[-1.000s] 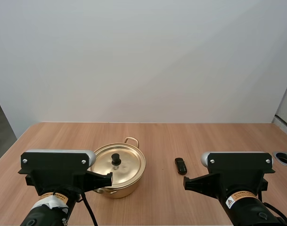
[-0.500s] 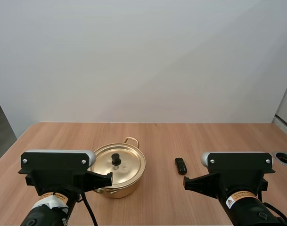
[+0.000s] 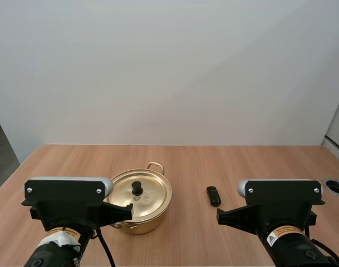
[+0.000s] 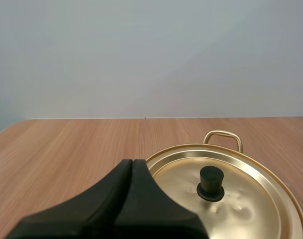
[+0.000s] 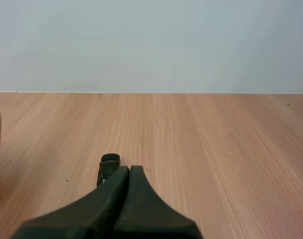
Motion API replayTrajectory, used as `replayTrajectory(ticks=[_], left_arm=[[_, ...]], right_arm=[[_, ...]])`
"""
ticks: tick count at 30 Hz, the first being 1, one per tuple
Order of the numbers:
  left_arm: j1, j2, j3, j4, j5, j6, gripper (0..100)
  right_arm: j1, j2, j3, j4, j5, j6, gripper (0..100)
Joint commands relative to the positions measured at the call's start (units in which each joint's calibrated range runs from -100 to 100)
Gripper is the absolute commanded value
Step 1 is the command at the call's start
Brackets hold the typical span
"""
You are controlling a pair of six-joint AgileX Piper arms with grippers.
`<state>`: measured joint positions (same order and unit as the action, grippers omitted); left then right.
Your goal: Open the pot, put the car inside, and close it
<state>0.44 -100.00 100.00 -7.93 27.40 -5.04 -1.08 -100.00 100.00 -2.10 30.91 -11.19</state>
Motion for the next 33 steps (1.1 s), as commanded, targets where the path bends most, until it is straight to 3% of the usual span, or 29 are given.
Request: replayTrajectory(ticks=[1,5,12,15,19,21,26,29,31,33], left_arm=[[0.01,0.0,0.0,0.0,0.0,0.0,0],[0.01,0.0,0.0,-4.0,0.0,-0.1,0],[0.01,0.0,0.0,-4.2,-0.5,0.3,0],[0.01,0.0,-2.6,1.8,0.2,6.2,0],[0.01,0.0,-12.7,9.0,0.0,10.6,0],[0.01,0.0,-18.4,9.0,0.8,10.0,0],[0.27,0.0,-27.5,7.9,8.0,5.4,0],[0.11,0.0,-28.0,6.7,2.4,5.4,0],[-0.16,0.2,-28.0,6.6,-2.6,6.1,0],[-0.22,1.7,-28.0,3.4,-2.6,6.1,0]], right_arm=[[0.0,0.0,0.0,0.1,0.0,0.0,0],[0.0,0.0,0.0,0.1,0.0,0.0,0],[0.0,0.0,0.0,0.6,0.0,-0.2,0],[0.0,0.0,0.0,-9.5,-6.1,-2.3,0],[0.0,0.0,-1.1,-29.2,-7.0,-2.3,0],[0.0,0.0,-4.5,-31.7,-3.8,-2.1,0],[-0.5,0.0,-18.2,-28.8,10.1,2.1,0],[-0.9,0.0,-25.2,-23.0,17.9,2.0,0],[-0.9,0.0,-27.7,-17.5,18.1,-0.3,0],[-1.0,0.0,-28.9,-10.2,19.1,-8.7,0]])
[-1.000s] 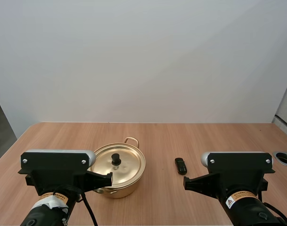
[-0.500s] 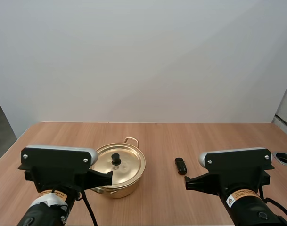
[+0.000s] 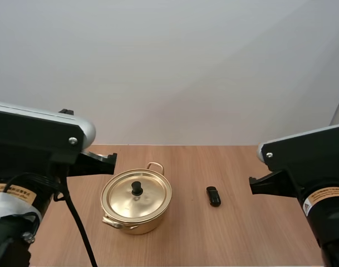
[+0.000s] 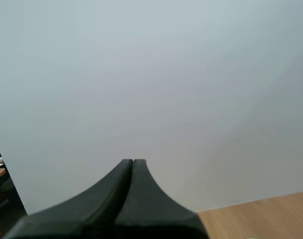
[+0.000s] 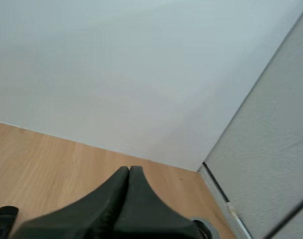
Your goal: Open the pot, put the car inside, and close it
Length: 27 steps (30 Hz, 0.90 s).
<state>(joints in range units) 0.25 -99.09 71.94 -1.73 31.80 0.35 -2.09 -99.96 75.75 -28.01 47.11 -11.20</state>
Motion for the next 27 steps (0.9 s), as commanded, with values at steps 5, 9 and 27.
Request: replayTrajectory(ticks=[5,9,27], left_arm=[[0.05,12.3,-1.2,-12.4,17.0,11.3,0],[0.80,23.4,-4.2,-19.2,26.5,20.2,0],[0.80,53.0,-15.5,-27.0,51.5,28.0,50]], right_arm=[[0.0,5.3,-4.8,33.9,13.8,-26.3,0],[-0.1,6.3,-4.8,40.3,18.6,-27.3,0],[-0.6,6.3,-4.5,40.5,18.9,-27.3,0]])
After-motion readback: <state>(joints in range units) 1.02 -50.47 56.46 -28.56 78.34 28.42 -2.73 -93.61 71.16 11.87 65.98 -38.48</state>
